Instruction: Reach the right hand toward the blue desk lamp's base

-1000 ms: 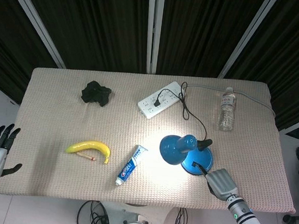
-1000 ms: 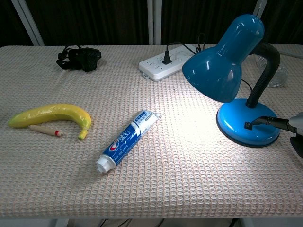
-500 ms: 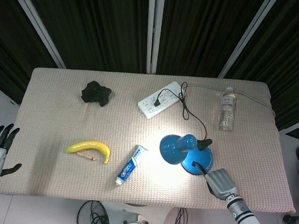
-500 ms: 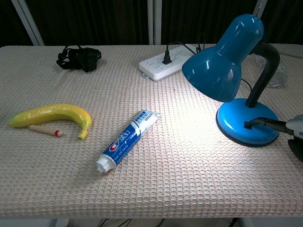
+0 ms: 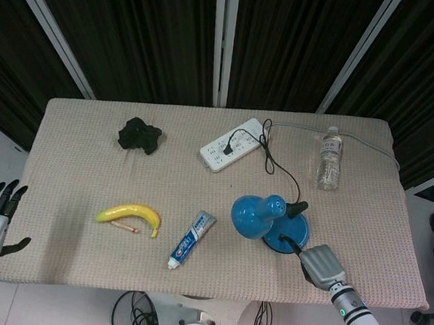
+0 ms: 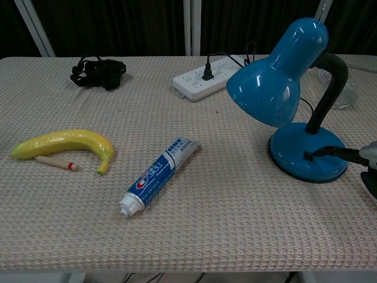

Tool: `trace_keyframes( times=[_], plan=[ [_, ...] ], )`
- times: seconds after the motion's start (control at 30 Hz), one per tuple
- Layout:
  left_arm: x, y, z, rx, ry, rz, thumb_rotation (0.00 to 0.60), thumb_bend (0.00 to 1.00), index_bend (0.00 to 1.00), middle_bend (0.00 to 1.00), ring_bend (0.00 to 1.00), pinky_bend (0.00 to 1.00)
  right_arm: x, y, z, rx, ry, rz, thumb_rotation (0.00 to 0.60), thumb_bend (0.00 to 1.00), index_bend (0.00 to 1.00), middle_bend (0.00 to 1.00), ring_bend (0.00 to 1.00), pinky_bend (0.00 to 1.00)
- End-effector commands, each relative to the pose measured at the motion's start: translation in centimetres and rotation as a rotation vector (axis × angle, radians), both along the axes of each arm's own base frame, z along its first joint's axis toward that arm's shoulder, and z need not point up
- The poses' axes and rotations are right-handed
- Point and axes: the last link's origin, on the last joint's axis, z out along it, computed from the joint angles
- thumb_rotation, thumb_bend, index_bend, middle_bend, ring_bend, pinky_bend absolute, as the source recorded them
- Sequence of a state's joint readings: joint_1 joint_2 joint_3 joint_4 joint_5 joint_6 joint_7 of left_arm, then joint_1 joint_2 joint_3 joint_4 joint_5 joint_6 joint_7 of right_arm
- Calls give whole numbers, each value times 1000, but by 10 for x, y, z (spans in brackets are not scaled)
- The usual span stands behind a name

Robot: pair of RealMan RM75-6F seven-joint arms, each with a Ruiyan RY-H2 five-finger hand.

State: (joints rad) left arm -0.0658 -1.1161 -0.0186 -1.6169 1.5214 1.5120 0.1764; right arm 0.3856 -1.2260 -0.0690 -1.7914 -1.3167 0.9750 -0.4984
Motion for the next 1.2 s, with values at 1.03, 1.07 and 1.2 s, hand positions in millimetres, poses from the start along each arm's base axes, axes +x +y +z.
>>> trace_keyframes(
  times=[1.03,1.07,1.2],
  plan=[
    [5,-8,-1,-24,-23,-29,600,71,74,1,0,45,-79,40,150,-682,-10,-66,600,47,0,0,0,0],
    [4,-9,-1,-24,-22,-28,600,71,74,1,0,45,-79,41,149,-685,-16,-65,600,46,0,0,0,0],
    [2,-9,0,-22,-25,-23,600,71,74,1,0,45,-79,41,149,-690,-47,-63,600,47,0,0,0,0]
  ],
)
